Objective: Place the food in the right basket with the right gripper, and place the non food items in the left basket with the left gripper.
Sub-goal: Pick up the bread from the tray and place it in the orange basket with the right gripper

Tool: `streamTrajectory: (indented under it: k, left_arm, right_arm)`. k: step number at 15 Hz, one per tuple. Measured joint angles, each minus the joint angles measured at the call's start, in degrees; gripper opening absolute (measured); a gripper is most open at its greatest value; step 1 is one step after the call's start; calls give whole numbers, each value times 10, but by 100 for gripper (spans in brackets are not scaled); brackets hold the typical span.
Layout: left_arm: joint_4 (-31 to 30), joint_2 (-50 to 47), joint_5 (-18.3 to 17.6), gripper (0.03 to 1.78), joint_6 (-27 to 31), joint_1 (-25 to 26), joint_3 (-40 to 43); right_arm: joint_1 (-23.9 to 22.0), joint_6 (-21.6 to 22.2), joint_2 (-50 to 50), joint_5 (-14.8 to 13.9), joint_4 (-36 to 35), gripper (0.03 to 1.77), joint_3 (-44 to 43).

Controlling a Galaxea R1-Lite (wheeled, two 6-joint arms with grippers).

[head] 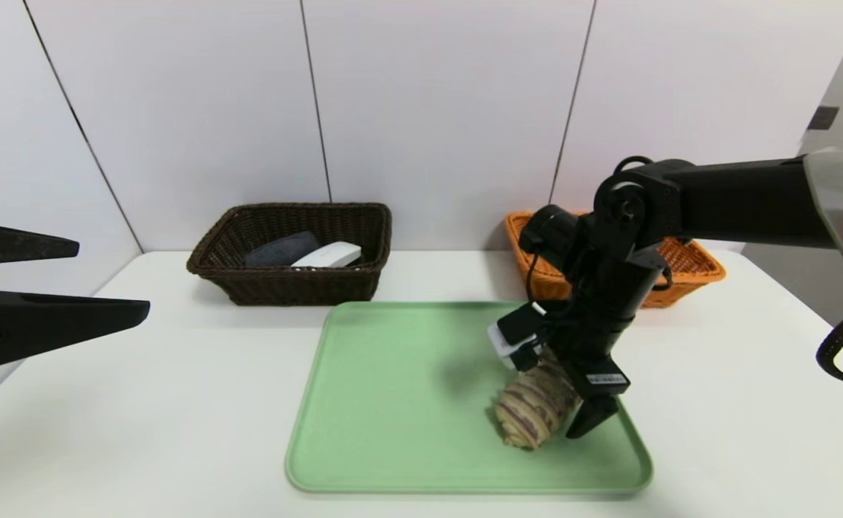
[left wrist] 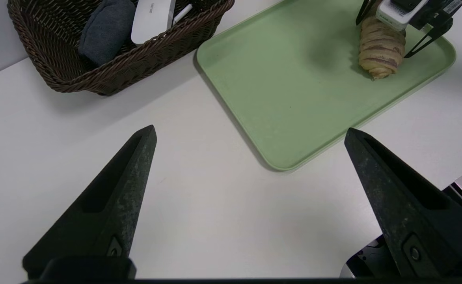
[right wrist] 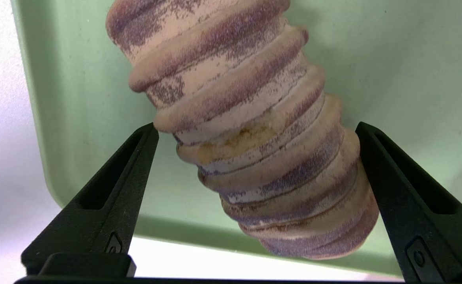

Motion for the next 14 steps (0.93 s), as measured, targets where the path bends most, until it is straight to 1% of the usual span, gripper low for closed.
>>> streamTrajectory:
  k: [1,2,3,5,7,9,10,11,12,14]
  left_arm:
    - [0,-1,0,169,0,0,0]
    - [0,-2,0,169,0,0,0]
    - [0,-3,0,169,0,0,0]
    - [-1,-4,-1,169,0,0,0]
    - [-1,-5,-1,169,0,0,0]
    - [-1,-6,-1,169,0,0,0]
    - [-1,-7,-1,169,1,0,0]
    - [-1,-8,-1,169,0,0,-1]
    - [-1,-9,-1,169,0,0,-1]
    - [-1,-10,-1,169,1,0,-1]
  right_arm:
    - [0,1,2,-3,0,170,0]
    - [0,3,3,-4,0,161,0]
    - [0,3,3,-4,-1,143,0]
    - [1,4,3,-4,-1,113,0]
    - [1,4,2,-3,-1,91,0]
    - [1,5,-3,5,-2,71,-4]
    - [1,6,-9,7,-3,30,-6]
    - [0,7,-17,13,-3,19,-7]
    - [-1,8,-25,24,-3,19,-8]
    - [-6,13,-47,55,-5,19,-13]
